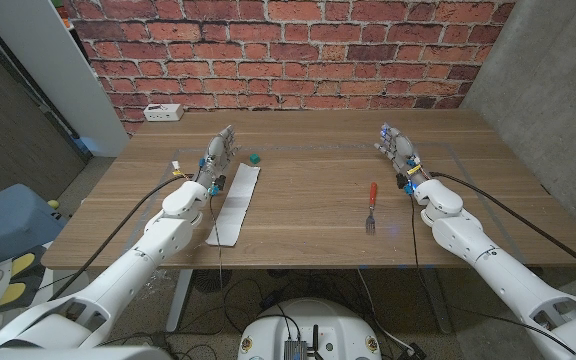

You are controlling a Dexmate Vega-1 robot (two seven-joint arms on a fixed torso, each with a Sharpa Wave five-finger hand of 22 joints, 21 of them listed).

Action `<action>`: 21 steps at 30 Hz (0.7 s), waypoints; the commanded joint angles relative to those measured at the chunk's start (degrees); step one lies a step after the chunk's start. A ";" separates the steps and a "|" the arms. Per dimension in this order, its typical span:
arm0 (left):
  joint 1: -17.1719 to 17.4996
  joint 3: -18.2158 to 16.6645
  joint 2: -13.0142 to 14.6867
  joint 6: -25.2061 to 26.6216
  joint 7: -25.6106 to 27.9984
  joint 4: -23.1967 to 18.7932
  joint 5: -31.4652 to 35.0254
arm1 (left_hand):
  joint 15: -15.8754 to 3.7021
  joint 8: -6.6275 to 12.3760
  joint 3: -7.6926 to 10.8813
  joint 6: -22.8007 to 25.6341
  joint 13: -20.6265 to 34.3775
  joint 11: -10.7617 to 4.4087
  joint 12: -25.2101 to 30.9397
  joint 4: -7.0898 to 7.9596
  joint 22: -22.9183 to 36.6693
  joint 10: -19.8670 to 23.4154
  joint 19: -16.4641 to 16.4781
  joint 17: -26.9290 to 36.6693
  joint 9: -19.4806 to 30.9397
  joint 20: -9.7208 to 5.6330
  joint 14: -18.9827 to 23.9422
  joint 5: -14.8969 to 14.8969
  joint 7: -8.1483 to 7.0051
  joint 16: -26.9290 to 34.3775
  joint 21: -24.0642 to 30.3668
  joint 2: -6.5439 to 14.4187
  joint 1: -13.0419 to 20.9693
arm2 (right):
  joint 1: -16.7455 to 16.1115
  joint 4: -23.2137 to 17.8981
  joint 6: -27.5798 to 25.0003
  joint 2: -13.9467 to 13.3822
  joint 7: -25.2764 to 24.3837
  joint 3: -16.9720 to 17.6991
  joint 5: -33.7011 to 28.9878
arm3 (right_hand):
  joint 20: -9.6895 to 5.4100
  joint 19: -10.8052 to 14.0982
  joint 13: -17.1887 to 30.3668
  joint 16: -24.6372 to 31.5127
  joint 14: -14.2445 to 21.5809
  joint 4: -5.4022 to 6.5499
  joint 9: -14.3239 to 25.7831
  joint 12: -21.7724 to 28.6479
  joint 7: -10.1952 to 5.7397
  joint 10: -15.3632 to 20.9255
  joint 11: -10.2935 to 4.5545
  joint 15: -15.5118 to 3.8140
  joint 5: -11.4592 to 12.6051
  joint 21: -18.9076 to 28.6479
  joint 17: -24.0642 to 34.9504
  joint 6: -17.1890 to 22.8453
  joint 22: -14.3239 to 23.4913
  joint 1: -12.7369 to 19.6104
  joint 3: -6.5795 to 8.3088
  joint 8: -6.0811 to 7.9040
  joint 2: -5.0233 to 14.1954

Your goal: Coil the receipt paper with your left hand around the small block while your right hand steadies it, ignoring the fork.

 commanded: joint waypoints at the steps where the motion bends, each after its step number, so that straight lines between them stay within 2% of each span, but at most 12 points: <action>1: -0.60 1.24 3.24 6.31 5.03 -4.88 3.97 | 1.53 0.77 0.49 -0.28 0.23 1.20 0.27 -0.02 0.36 -2.15 0.04 0.13 0.33 2.88 -1.66 0.35 -1.29 0.75 -0.29 0.12 0.59 | -0.70 -0.13 0.34 0.03 -0.30 0.33 0.37 | 0.29 0.31 0.17 0.32 -0.03 -0.13 0.29 0.31 -0.35 0.34 0.38 0.61 0.24 0.35 0.12 0.77 0.24 0.44 0.29 0.34 0.06; 3: -0.85 1.67 4.27 8.33 6.32 -6.29 5.36 | 1.75 0.87 0.71 0.14 0.24 1.48 0.38 -0.21 0.39 -1.84 0.22 0.10 0.35 3.51 -1.32 0.35 -1.48 0.82 -0.31 0.37 0.90 | -0.75 -0.12 0.33 0.01 -0.19 0.33 0.42 | 0.37 0.30 0.17 0.36 0.06 -0.18 0.29 0.36 -0.33 0.50 0.51 0.69 0.22 0.35 0.13 0.86 0.25 0.45 0.27 0.36 0.09; 13: -2.79 4.08 8.03 16.33 9.83 -11.25 11.72 | 2.20 0.93 1.72 0.88 0.27 1.99 0.60 -0.95 0.43 -1.08 0.48 0.03 0.41 3.69 -0.90 0.31 -1.37 0.78 -0.52 1.51 2.27 | -1.28 -0.82 0.11 -0.30 -0.28 0.42 0.55 | 0.75 0.34 0.18 0.47 0.34 -0.39 0.30 0.39 -0.52 0.68 0.46 1.03 0.15 0.39 0.15 1.24 0.26 0.51 0.21 0.44 0.21; 17: -3.62 4.99 9.12 19.60 10.51 -12.89 13.73 | 2.28 0.90 1.93 0.95 0.28 1.83 0.64 -1.14 0.44 -0.91 0.59 0.02 0.42 3.73 -0.83 0.27 -1.40 0.76 -0.55 1.68 2.58 | -1.77 -1.42 0.11 -0.49 -0.55 0.56 0.60 | 0.81 0.33 0.19 0.47 0.36 -0.47 0.30 0.42 -0.58 0.81 0.46 1.07 0.13 0.39 0.16 1.31 0.27 0.54 0.19 0.44 0.25; 21: -4.99 6.40 10.58 25.29 11.73 -15.52 16.61 | 2.12 0.85 2.40 1.28 0.29 1.46 0.70 -1.72 0.46 -0.53 1.41 -0.01 0.43 3.80 0.12 0.12 -1.57 0.97 -0.44 1.86 3.41 | -2.37 -2.14 0.02 -0.77 -0.71 0.71 0.73 | 0.81 0.35 0.19 0.47 0.36 -0.56 0.30 0.44 -0.69 0.89 0.43 1.09 0.10 0.41 0.16 1.48 0.27 0.57 0.16 0.48 0.29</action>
